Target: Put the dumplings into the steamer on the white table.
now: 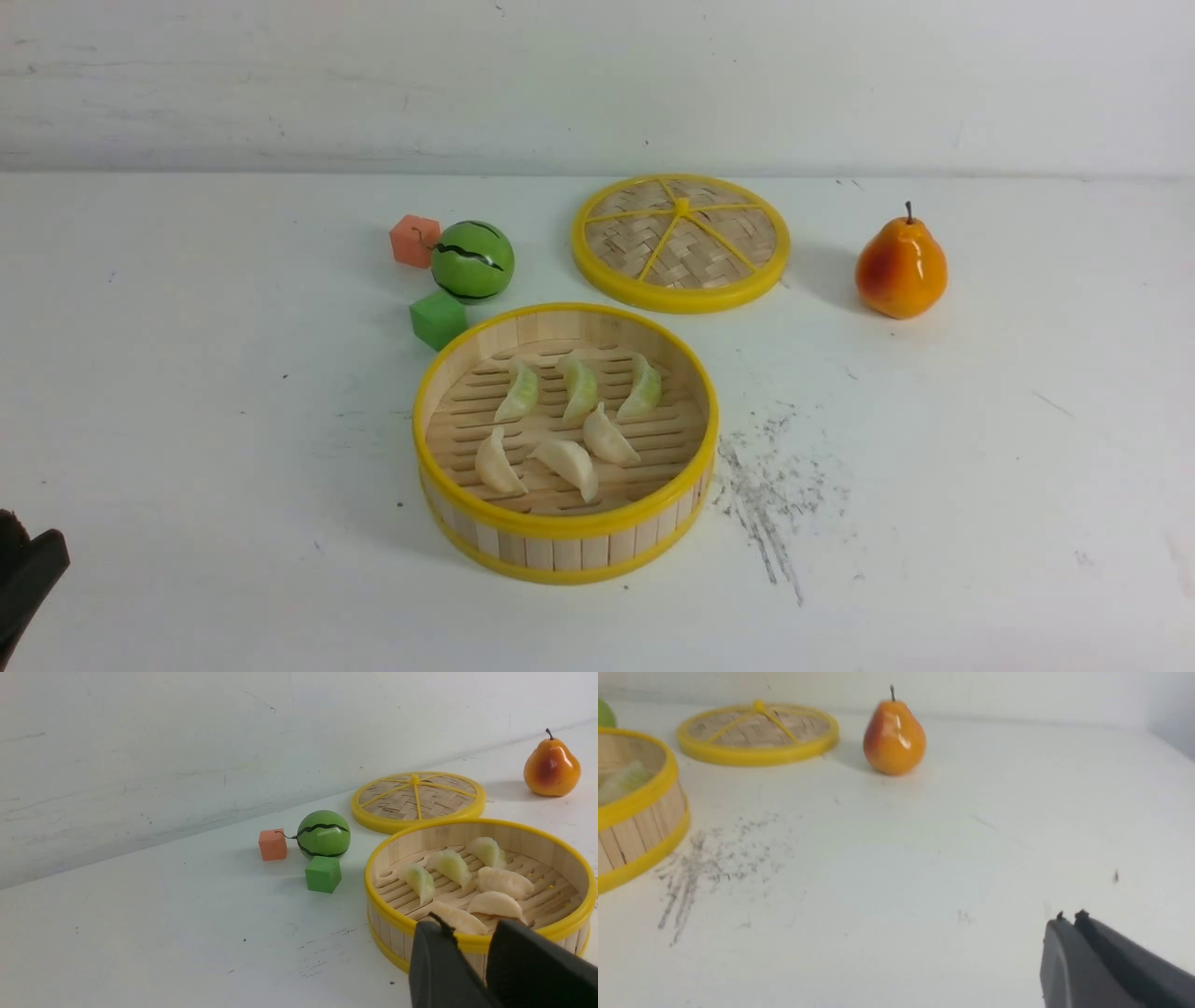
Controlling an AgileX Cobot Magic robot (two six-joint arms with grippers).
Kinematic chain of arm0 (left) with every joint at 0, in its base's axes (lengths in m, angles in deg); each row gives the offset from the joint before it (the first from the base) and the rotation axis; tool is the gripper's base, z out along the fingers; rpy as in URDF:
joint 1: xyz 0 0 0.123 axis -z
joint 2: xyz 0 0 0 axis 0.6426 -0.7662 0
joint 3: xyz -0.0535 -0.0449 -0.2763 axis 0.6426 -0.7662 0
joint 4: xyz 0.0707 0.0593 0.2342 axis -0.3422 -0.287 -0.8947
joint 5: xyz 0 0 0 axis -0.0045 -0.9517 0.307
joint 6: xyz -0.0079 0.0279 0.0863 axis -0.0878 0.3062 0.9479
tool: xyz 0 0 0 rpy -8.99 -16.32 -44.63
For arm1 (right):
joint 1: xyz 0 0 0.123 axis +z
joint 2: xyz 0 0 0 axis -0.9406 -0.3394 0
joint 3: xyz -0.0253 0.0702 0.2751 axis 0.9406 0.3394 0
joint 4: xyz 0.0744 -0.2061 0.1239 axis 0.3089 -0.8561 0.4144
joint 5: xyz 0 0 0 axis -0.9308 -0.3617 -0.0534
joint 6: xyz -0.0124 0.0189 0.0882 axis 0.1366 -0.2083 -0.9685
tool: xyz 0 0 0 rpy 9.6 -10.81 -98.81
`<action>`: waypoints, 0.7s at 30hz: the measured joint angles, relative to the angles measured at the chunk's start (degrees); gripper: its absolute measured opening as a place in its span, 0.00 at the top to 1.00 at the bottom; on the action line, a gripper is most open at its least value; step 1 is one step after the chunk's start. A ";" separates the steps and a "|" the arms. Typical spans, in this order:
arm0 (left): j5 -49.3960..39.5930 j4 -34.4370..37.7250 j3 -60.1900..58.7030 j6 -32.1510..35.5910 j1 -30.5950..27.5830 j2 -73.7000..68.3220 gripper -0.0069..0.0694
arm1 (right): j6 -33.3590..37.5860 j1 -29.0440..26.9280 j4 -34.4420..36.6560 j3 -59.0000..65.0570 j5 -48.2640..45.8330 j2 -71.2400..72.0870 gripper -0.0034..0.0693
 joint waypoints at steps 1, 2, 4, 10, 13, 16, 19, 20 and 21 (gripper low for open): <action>-0.07 0.00 0.00 0.00 0.00 0.00 0.69 | -0.63 -0.29 0.84 0.00 -2.13 0.00 0.94; -0.04 0.00 0.00 0.00 0.00 0.00 0.69 | -0.91 -0.32 1.64 0.00 -3.84 0.00 0.94; -0.04 0.00 0.00 0.00 0.00 0.00 0.69 | -1.17 -0.34 3.02 -0.18 -5.27 0.05 0.94; -0.04 0.00 0.00 0.00 0.00 0.00 0.68 | -1.27 -0.38 5.03 -0.45 -6.57 0.05 0.94; -0.04 0.00 0.00 0.00 0.00 0.00 0.68 | -1.27 -0.38 5.94 -0.45 -6.71 0.05 0.94; -0.04 0.00 0.00 0.00 0.00 0.00 0.68 | -1.27 -0.38 6.66 -0.45 -6.71 0.05 0.94; -0.04 0.00 0.00 0.00 0.00 0.00 0.68 | -1.27 -0.38 6.86 -0.45 -6.78 0.05 0.93; -0.04 0.00 0.00 0.00 0.00 0.00 0.68 | -1.27 -0.38 6.93 -0.45 -6.78 0.05 0.93; -0.04 0.00 0.00 0.00 0.00 0.00 0.67 | -1.27 -0.38 6.93 -0.48 -6.78 0.05 0.93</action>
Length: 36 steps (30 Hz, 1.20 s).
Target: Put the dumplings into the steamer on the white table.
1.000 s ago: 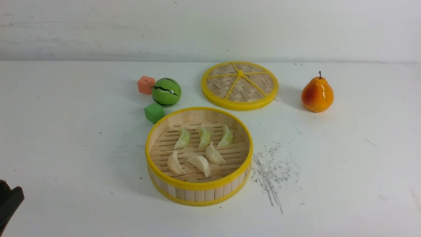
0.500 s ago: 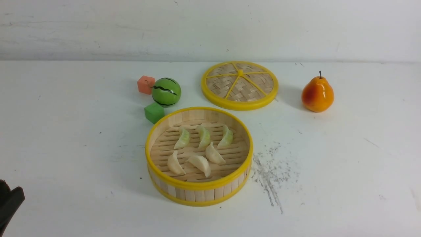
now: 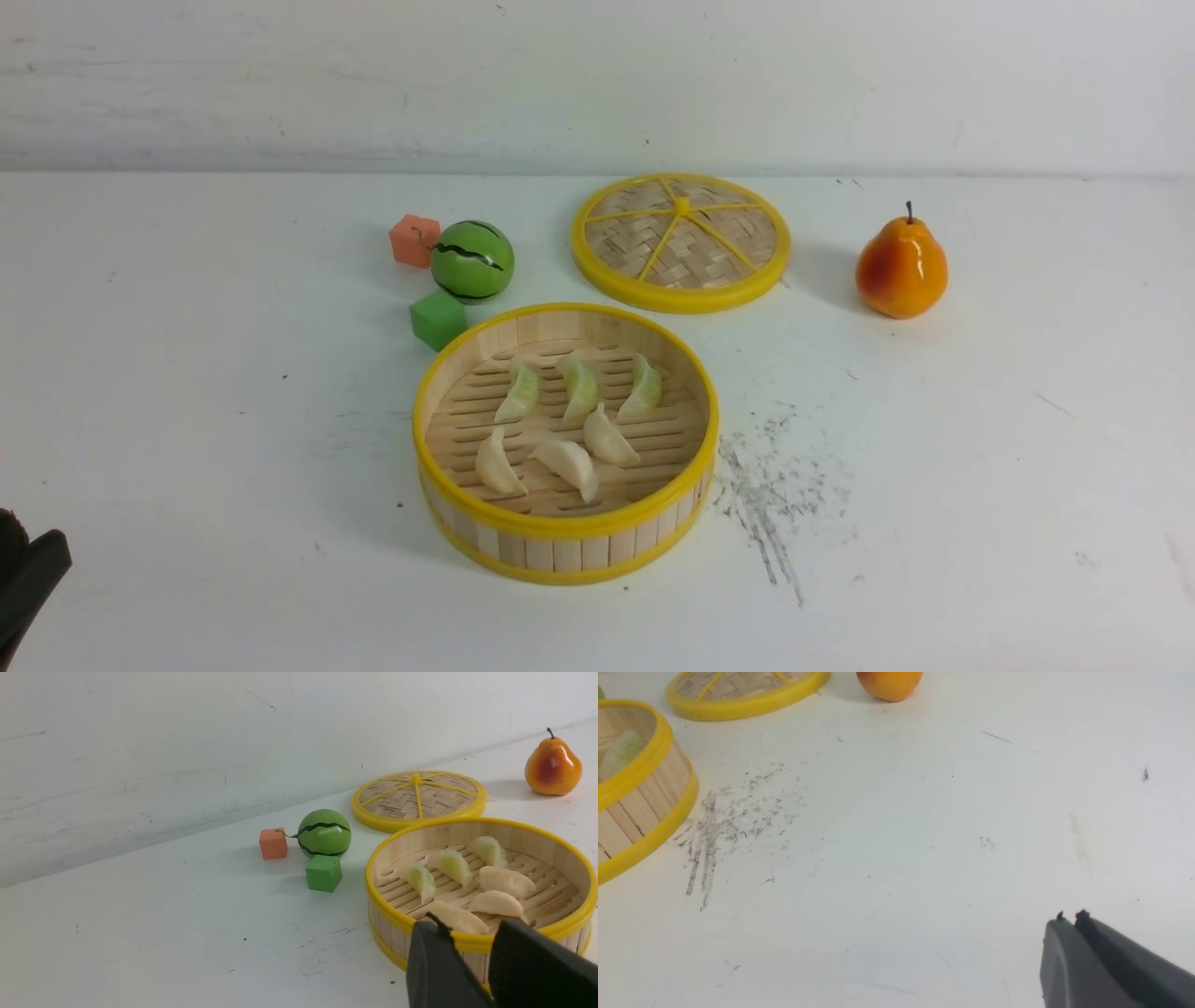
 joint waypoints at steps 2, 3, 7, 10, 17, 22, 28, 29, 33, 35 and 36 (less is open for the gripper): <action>0.00 0.00 0.00 0.00 0.00 0.00 0.67 | 0.00 0.00 0.00 0.00 0.00 0.00 0.92; 0.00 0.00 0.00 0.00 0.00 0.00 0.67 | -0.05 0.00 0.00 0.00 -0.05 0.00 0.92; 0.00 0.00 0.00 0.00 0.00 0.00 0.67 | -0.05 0.00 0.00 0.00 -0.07 0.00 0.92; 0.00 0.00 0.00 0.00 0.00 0.00 0.67 | -0.05 0.00 0.00 0.00 -0.07 0.00 0.91; 0.00 0.00 0.00 0.00 0.00 0.00 0.67 | -0.05 0.00 0.05 0.00 -0.07 0.00 0.89; -0.70 -0.12 -0.25 0.00 -0.24 0.61 0.67 | -0.05 0.00 0.05 0.00 -0.12 0.00 0.88; -4.52 3.45 -0.75 0.00 -7.64 8.08 0.67 | -0.05 0.00 0.05 0.00 -0.11 0.00 0.87; -4.31 5.90 -0.75 0.06 -10.76 9.58 0.67 | -0.05 0.00 0.05 0.00 -0.11 0.00 0.87; -3.69 14.04 -1.58 1.74 -18.89 11.67 0.67 | -0.05 0.00 0.05 0.00 -0.11 0.00 0.86; -2.16 21.46 -3.28 4.64 -23.53 12.03 0.68 | -0.05 0.00 0.05 -0.04 -0.11 0.00 0.86; -1.25 24.42 -4.07 6.20 -24.93 12.03 0.70 | -0.05 0.00 0.05 -0.04 -0.11 0.00 0.85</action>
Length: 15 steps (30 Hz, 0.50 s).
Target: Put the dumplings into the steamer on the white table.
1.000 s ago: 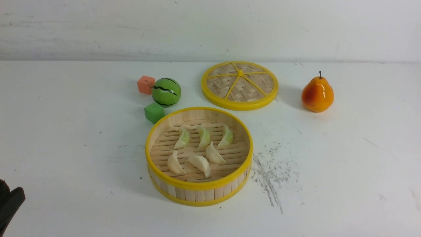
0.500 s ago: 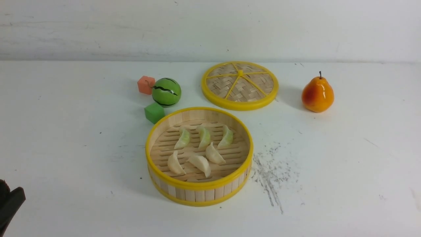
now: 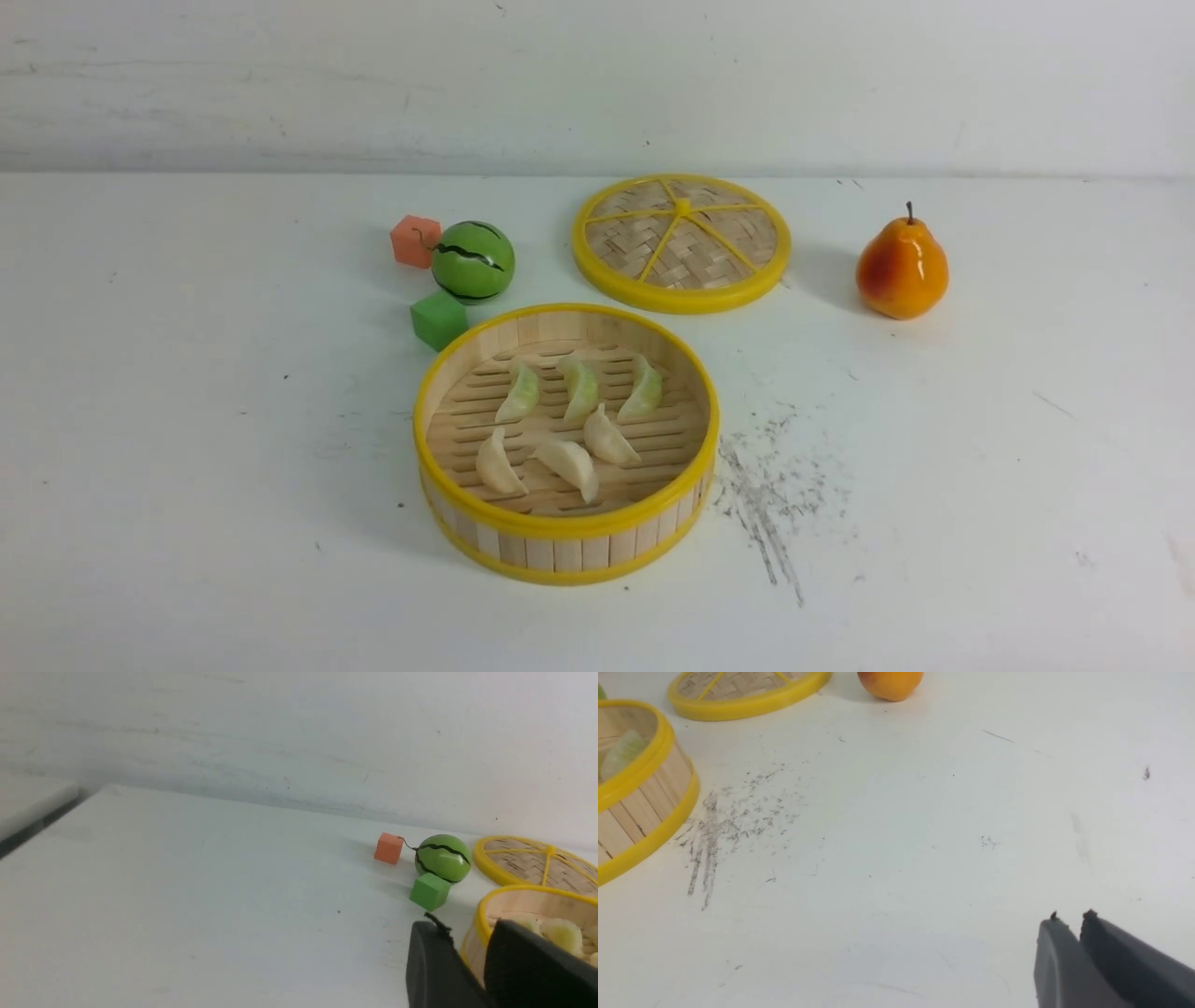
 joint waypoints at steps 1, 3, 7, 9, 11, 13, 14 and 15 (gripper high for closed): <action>1.44 3.68 -1.15 2.37 -1.47 0.00 0.73 | 0.00 0.00 0.00 0.00 0.00 0.00 0.85; 3.43 7.78 -2.58 5.67 -2.65 0.00 0.78 | 0.00 0.00 0.00 0.00 0.00 0.00 0.85; 10.00 16.87 -7.87 15.96 -3.28 0.00 0.93 | 0.00 0.00 0.00 0.00 0.00 0.00 0.85; 9.99 18.56 -9.73 18.22 -3.28 0.00 0.93 | 0.00 0.00 0.00 0.00 0.00 0.00 0.85; 7.38 19.73 -9.99 18.74 -3.28 0.00 0.93 | 0.00 0.00 0.00 0.00 0.00 0.00 0.84; 4.95 20.68 -10.11 19.07 -3.28 0.00 0.93 | 0.00 0.00 0.00 0.00 0.00 0.00 0.84; 3.12 21.34 -10.23 19.34 -3.28 0.00 0.93 | 0.00 0.00 0.00 0.00 0.00 0.00 0.84; 1.20 22.24 -10.21 19.84 -3.28 0.00 0.93 | 0.00 0.00 0.00 0.00 0.00 0.00 0.84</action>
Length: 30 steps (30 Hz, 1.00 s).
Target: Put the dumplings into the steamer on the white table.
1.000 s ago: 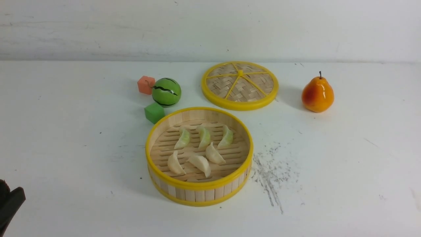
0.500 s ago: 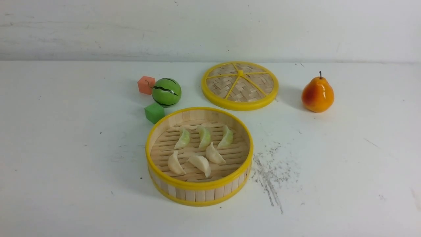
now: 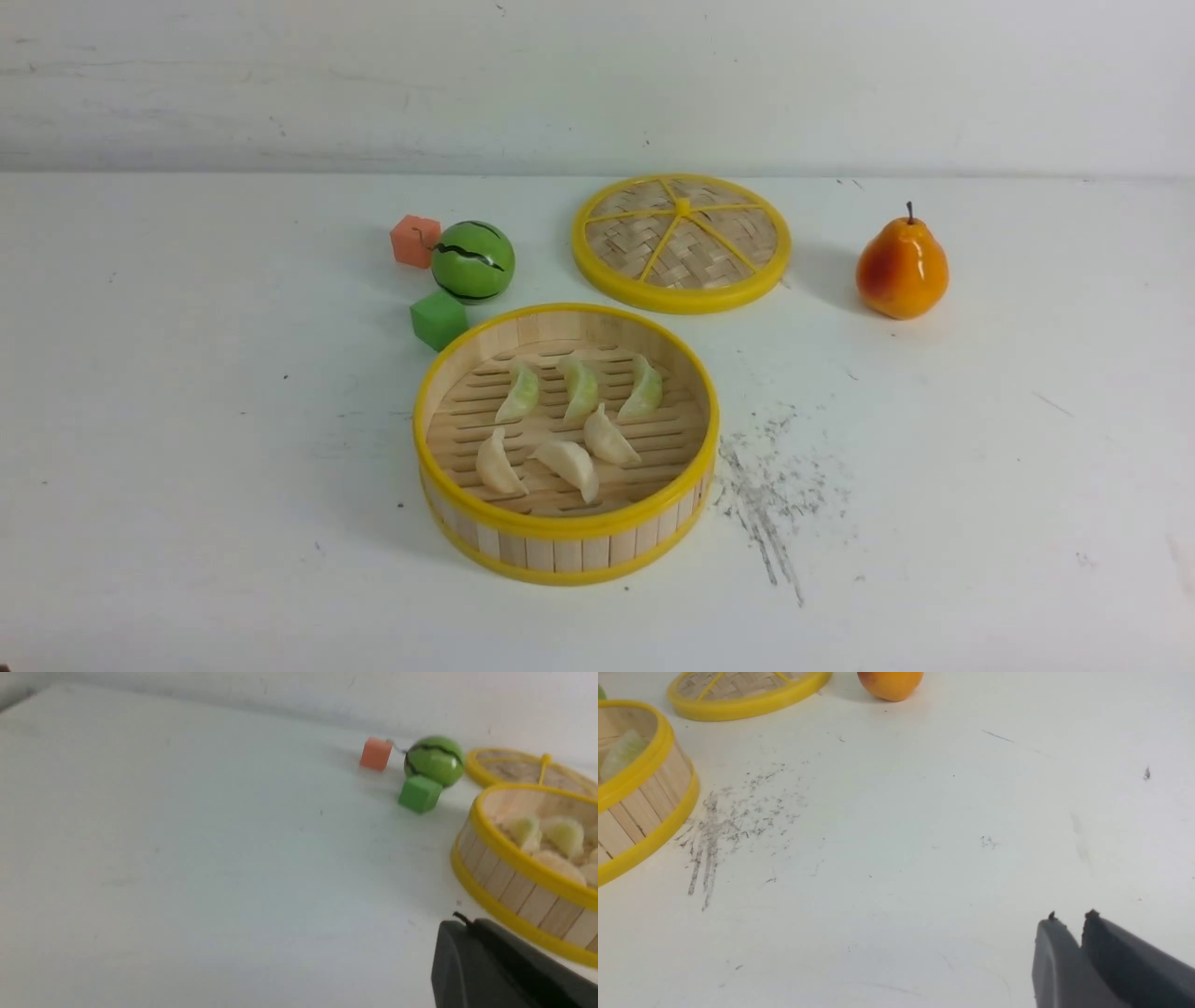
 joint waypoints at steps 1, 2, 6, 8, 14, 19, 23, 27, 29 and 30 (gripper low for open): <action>-2.75 1.51 0.00 1.26 0.00 0.00 0.93 | 0.00 0.00 0.00 0.00 0.00 0.00 0.84; -4.41 2.94 0.00 2.35 0.00 0.00 0.93 | 0.00 0.00 0.00 0.00 -0.03 0.00 0.84; -7.41 6.69 -0.17 10.52 0.00 0.00 0.93 | 0.00 0.00 0.00 0.00 -0.03 0.00 0.83; -7.41 7.99 -0.17 13.64 0.00 0.00 0.93 | 0.00 0.00 0.00 0.00 -0.03 0.00 0.82; -7.61 9.38 -0.17 15.51 0.00 0.00 0.93 | 0.00 0.00 0.00 0.00 -0.03 0.00 0.82; -7.67 9.59 -0.17 13.65 0.00 0.00 0.93 | 0.00 0.00 0.00 0.00 -0.03 0.00 0.82; -7.86 9.59 -0.17 11.81 0.00 0.00 0.93 | 0.00 0.00 0.00 0.00 -0.03 0.00 0.81; -7.90 9.59 -0.17 11.50 0.00 0.00 0.93 | 0.00 0.00 0.00 0.00 -0.03 0.00 0.80; -7.96 9.59 -0.17 11.44 0.00 0.00 0.93 | 0.00 0.00 0.00 0.00 -0.03 0.00 0.80; -7.96 9.59 -0.17 11.45 0.00 0.00 0.93 | 0.00 0.00 0.00 0.00 -0.03 0.00 0.80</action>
